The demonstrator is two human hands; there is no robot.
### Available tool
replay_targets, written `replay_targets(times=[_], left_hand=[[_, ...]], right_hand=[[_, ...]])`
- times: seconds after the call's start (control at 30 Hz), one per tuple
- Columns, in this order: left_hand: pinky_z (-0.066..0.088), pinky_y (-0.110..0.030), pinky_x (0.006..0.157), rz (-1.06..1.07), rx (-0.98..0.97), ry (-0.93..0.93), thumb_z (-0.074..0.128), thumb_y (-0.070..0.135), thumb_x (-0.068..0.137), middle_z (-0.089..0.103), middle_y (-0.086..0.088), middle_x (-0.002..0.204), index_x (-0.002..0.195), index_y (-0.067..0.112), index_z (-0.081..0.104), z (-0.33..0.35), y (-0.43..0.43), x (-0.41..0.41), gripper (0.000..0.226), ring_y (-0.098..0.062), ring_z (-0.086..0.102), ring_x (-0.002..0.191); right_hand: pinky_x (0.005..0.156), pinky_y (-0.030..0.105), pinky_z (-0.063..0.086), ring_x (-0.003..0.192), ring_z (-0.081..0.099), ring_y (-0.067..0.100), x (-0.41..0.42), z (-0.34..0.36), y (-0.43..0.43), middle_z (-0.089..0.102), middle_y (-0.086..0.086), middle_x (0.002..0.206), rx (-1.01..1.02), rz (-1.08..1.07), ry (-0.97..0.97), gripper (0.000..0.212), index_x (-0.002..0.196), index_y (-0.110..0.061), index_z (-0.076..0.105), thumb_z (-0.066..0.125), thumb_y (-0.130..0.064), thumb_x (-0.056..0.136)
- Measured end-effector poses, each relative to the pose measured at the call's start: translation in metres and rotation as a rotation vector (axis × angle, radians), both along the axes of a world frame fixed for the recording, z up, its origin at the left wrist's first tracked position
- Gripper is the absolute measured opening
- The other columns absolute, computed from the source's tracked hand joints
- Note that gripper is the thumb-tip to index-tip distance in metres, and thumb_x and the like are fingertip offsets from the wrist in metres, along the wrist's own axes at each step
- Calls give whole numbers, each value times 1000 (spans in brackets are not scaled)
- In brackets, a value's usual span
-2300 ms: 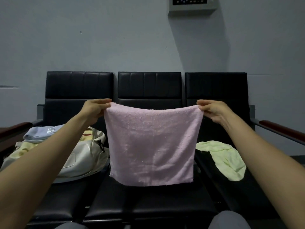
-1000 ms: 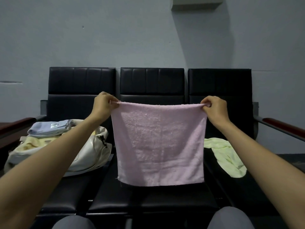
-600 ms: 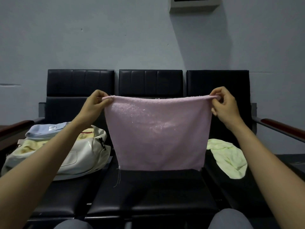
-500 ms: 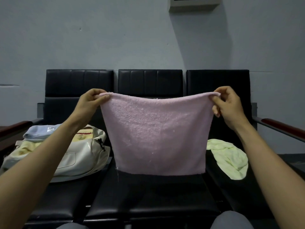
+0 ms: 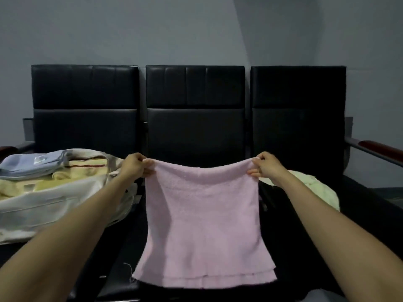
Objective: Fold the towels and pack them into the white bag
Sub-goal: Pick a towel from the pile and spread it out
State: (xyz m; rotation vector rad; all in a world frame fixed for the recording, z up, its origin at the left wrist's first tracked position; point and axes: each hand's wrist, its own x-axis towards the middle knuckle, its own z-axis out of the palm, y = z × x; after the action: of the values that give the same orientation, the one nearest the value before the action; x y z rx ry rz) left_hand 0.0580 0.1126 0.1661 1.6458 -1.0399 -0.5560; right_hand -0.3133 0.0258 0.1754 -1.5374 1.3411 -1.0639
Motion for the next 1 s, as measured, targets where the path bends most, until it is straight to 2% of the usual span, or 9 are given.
replay_targets(times=[0.13,0.3,0.43,0.57,0.63,0.7,0.8,0.9,1.0], left_hand=[[57,-42,77,70,27,49,65,13,91,66,-23,87,85,2,57,-59,-11,9,15,-30,67,76],[52,-26,68,15,46,139,68,9,87,62,-16,81,76,6,57,-100,13,12,15,-21,60,73],[54,-30,85,-111,79,193,67,9,88,64,-13,89,82,2,58,-104,47,2,13,-22,64,87],[53,-28,86,-356,179,96,70,13,85,70,-9,86,85,1,60,-96,86,-1,15,-17,66,88],[51,-18,75,-435,220,47,70,13,83,70,0,76,83,2,60,-99,104,-1,15,-8,66,78],[47,-14,66,-473,262,23,71,10,82,68,2,70,80,1,60,-107,117,0,15,-4,62,68],[44,-22,73,-525,362,-64,77,11,78,67,-1,73,78,1,62,-122,120,5,18,-6,61,72],[44,-25,75,-544,448,-151,76,20,65,65,3,69,71,9,63,-133,116,7,19,-11,61,78],[46,-20,73,-567,520,-180,80,22,60,65,4,68,73,11,65,-138,114,6,23,-14,62,78]], right_hand=[[85,33,56,89,69,24,11,-42,-8,62,13,94,8,4,-12,13,86,-14,50,49,-15,99],[90,36,53,92,68,25,-4,-86,0,64,14,96,63,65,-36,14,85,-11,52,52,-12,98],[85,31,55,88,70,21,-20,-102,23,68,14,97,82,147,50,8,91,-5,60,57,-11,95],[73,26,53,79,67,22,-44,-107,47,66,15,86,102,183,63,6,84,0,60,59,-2,90],[75,32,51,76,66,25,-57,-114,55,64,14,81,152,241,114,12,78,-2,57,56,2,89],[78,36,50,79,66,29,-67,-124,59,62,14,80,206,307,195,15,76,-3,57,55,3,89],[73,26,51,77,62,21,-71,-134,63,61,11,80,229,402,356,13,76,-4,59,57,1,88],[76,27,48,74,59,14,-71,-138,62,62,1,74,201,468,517,12,75,-10,61,61,-9,86],[78,29,50,76,62,15,-73,-137,60,68,2,77,181,486,572,8,76,-11,65,64,-10,84]])
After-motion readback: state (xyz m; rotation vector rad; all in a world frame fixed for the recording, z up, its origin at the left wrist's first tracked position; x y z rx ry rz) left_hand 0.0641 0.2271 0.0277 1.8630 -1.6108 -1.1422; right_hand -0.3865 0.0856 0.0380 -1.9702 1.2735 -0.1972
